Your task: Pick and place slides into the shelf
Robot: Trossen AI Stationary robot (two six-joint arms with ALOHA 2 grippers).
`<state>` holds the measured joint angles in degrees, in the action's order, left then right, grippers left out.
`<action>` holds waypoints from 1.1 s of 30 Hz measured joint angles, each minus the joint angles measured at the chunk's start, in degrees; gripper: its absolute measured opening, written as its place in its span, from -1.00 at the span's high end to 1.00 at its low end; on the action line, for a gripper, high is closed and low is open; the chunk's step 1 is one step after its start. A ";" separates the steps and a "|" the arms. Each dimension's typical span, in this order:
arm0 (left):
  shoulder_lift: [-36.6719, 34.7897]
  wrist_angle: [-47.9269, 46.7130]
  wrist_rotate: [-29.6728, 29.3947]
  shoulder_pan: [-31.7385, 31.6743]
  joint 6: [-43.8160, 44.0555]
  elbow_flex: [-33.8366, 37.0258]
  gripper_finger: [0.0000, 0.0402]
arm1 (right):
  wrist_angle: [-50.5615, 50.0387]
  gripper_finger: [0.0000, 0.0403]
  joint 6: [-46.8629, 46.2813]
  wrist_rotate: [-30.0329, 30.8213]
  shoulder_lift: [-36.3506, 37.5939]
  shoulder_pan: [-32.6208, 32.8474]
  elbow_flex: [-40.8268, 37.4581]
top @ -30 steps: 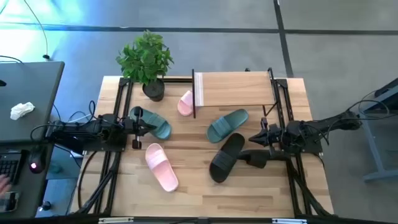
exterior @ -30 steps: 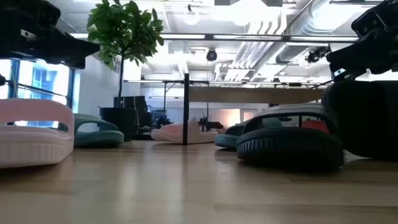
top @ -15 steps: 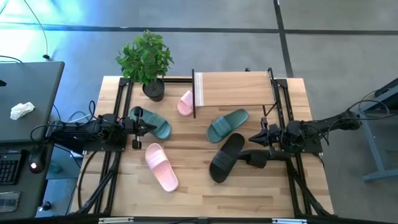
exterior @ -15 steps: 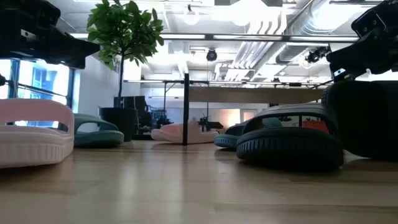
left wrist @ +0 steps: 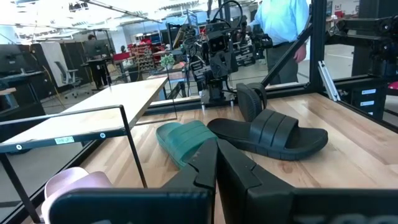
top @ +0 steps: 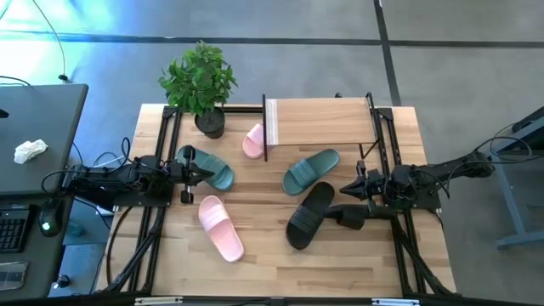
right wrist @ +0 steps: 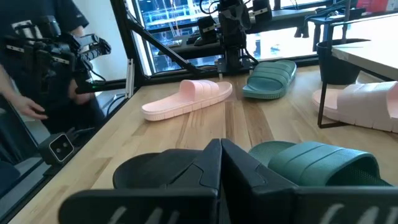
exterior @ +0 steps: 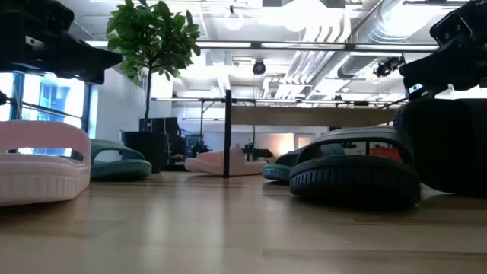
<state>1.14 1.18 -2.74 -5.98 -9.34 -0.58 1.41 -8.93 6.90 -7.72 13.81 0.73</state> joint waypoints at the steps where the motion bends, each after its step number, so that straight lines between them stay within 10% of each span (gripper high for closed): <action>1: -0.02 -0.01 0.00 -0.02 0.00 0.00 1.00 | 0.00 1.00 0.00 0.00 0.00 0.01 0.00; 33: 0.01 1.43 -3.63 -0.02 0.33 0.01 1.00 | 0.00 1.00 0.00 0.01 -0.01 0.00 0.00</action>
<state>1.15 2.61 -6.38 -5.99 -9.01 -0.57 1.41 -8.93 6.90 -7.73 13.81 0.73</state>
